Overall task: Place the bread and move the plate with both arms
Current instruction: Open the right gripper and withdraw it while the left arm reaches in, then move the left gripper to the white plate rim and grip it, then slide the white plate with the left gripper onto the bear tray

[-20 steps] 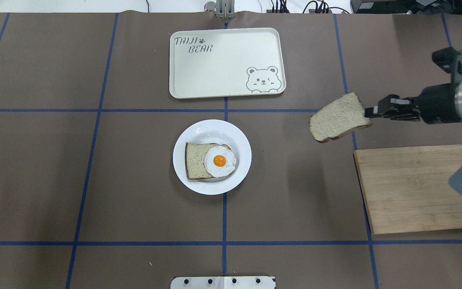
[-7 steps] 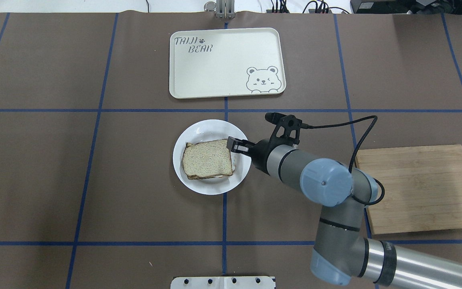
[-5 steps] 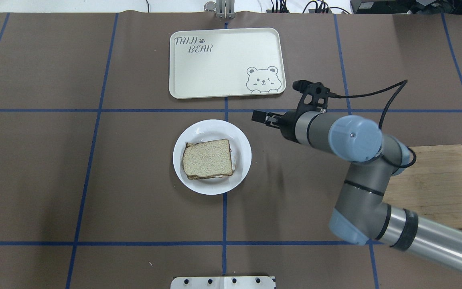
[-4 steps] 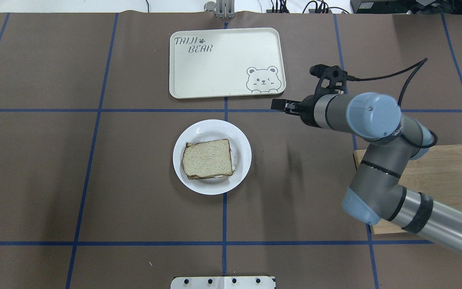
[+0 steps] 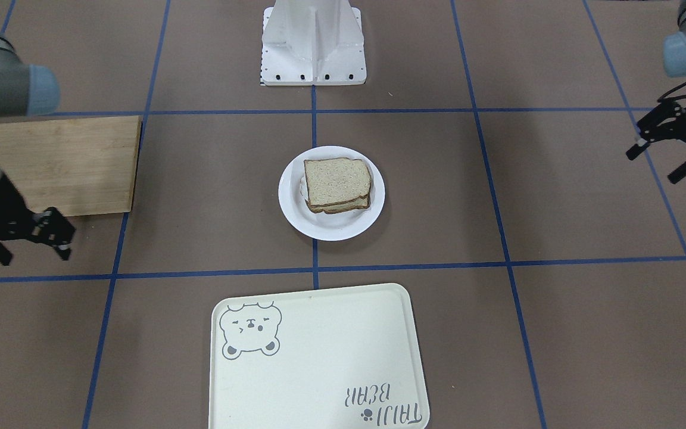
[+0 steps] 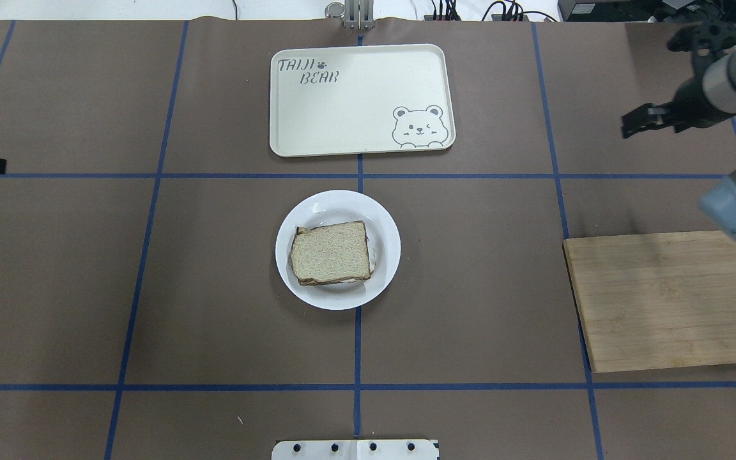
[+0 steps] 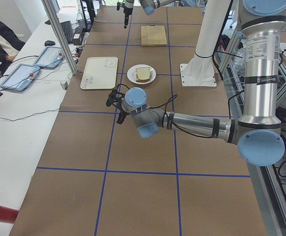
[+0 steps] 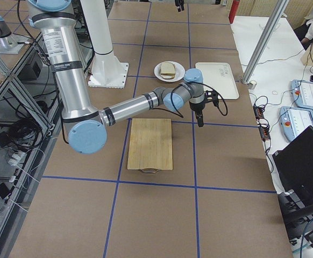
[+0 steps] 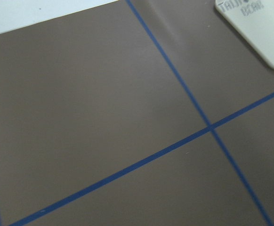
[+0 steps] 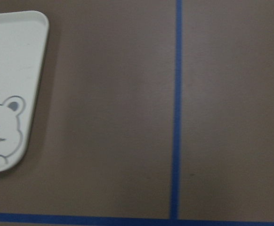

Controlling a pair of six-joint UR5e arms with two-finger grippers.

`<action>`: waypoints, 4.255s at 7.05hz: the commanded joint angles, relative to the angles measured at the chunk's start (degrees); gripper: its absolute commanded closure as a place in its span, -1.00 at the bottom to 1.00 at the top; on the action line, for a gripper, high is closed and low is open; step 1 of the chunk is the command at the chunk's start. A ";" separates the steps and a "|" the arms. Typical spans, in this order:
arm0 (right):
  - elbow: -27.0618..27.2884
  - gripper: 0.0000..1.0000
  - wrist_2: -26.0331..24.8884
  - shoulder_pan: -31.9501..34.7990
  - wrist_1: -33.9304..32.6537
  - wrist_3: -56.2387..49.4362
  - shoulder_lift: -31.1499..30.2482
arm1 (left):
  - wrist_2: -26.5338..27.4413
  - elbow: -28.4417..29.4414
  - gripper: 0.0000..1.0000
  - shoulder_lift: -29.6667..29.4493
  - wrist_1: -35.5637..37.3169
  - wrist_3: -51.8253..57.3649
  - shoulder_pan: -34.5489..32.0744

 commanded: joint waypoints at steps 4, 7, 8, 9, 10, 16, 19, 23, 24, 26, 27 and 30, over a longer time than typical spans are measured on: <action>-2.55 -1.00 14.76 20.22 -1.89 -27.08 -17.27 | 26.85 2.27 -0.95 -10.54 -8.70 -36.72 33.16; -2.38 -1.00 14.76 20.76 -1.80 -27.27 -18.24 | 35.68 8.68 -0.32 -20.20 -8.88 -44.12 41.03; -2.38 -1.00 14.76 20.76 -1.72 -27.27 -18.16 | 35.68 11.23 -0.04 -21.70 -11.41 -44.39 41.12; -2.38 -1.00 14.67 20.76 -1.71 -27.18 -18.15 | 35.25 13.86 -0.02 -21.98 -15.52 -44.31 41.12; -2.38 -1.00 14.67 20.76 -1.71 -27.18 -18.07 | 35.16 14.24 -0.02 -21.64 -16.00 -44.30 41.03; -2.38 -1.00 14.41 20.76 -1.45 -27.18 -18.07 | 35.60 17.91 0.20 -24.16 -15.91 -44.48 40.77; -2.38 -1.00 14.14 20.76 -1.45 -27.18 -18.15 | 35.60 19.59 0.55 -26.11 -16.00 -44.57 40.77; -2.46 -1.00 13.71 20.76 -1.19 -27.18 -18.24 | 35.51 19.17 1.00 -26.29 -23.10 -54.20 40.33; -2.46 -1.00 13.53 20.76 -1.19 -27.18 -18.24 | 35.59 19.16 1.00 -26.90 -25.38 -59.11 39.72; -2.46 -1.00 13.53 20.76 -1.19 -27.18 -18.24 | 38.21 19.16 1.00 -29.09 -25.32 -64.24 36.83; -2.46 -1.00 13.53 20.76 -1.19 -27.18 -18.24 | 43.10 19.94 1.00 -30.58 -23.93 -67.04 36.64; -2.55 -1.00 13.53 20.76 -1.19 -27.18 -18.15 | 51.93 32.46 1.00 -45.15 -11.61 -74.70 31.47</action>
